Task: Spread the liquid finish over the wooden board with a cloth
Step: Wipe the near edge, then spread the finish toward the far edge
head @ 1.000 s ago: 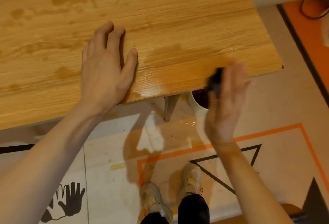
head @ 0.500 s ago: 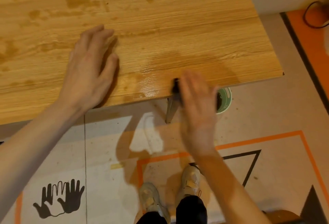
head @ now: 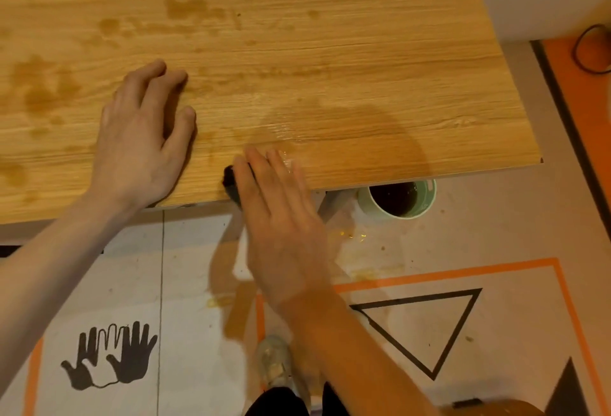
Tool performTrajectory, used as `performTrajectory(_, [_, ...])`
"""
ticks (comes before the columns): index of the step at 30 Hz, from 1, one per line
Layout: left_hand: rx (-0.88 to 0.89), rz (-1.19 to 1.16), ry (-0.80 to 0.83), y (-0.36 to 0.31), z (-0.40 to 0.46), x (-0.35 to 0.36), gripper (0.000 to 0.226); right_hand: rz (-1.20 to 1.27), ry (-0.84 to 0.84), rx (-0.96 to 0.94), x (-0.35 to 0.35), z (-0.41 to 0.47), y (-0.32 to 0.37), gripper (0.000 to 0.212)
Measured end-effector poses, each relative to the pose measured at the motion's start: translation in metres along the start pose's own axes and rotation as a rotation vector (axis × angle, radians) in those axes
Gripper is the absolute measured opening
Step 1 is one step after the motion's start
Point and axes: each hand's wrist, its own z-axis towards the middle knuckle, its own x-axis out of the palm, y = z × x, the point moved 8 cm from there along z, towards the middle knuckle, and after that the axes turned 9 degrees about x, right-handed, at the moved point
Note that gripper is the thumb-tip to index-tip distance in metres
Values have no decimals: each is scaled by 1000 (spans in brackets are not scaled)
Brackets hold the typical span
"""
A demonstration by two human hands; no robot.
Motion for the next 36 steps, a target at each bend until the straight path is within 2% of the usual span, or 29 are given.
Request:
performTrajectory(2, [-1, 3, 1, -1, -2, 1, 52, -80, 56, 38, -21, -1, -42, 63])
performTrajectory(4, [-12, 5, 6, -1, -1, 1, 52, -29, -35, 210, -60, 0, -99, 52])
performTrajectory(6, [-21, 13, 16, -1, 1, 1, 53, 83, -138, 459, -94, 4, -147, 47])
performTrajectory(8, [-24, 13, 22, -1, 1, 0, 54, 109, -221, 539, -104, 9, -151, 47])
performTrajectory(11, [-44, 6, 35, -1, 1, 1, 54, 53, -247, 373, -75, 18, -91, 42])
performTrajectory(15, [-46, 19, 34, 0, 2, 2, 48, -166, -72, 141, -11, 29, -4, 37])
performTrajectory(18, [-43, 7, 37, -1, 1, 1, 46, -154, -1, 14, -18, 42, -8, 37])
performTrajectory(20, [-53, -10, 42, -1, 2, 0, 48, -147, -17, 74, -43, 46, -51, 34])
performTrajectory(23, [-61, 3, 51, -3, 3, 0, 52, -73, -57, 400, -88, 52, -125, 38])
performTrajectory(25, [-54, 13, 43, -3, 3, 0, 52, -103, -123, 515, -89, 52, -129, 42])
performTrajectory(26, [-51, 11, 40, -3, 3, -1, 52, -133, -130, 508, -78, 55, -115, 42])
performTrajectory(30, [-50, 16, 52, -3, 2, 0, 50, -203, -52, 243, 0, 68, -19, 39])
performTrajectory(32, [-47, 18, 53, -4, 2, 0, 49, -170, -35, 160, 18, 70, 15, 43])
performTrajectory(34, [-43, 10, 58, -3, 1, 0, 49, -112, -4, 110, 11, 73, 15, 43])
performTrajectory(36, [-43, -2, 58, -2, 1, 1, 49, -74, 7, 139, -12, 72, -23, 38])
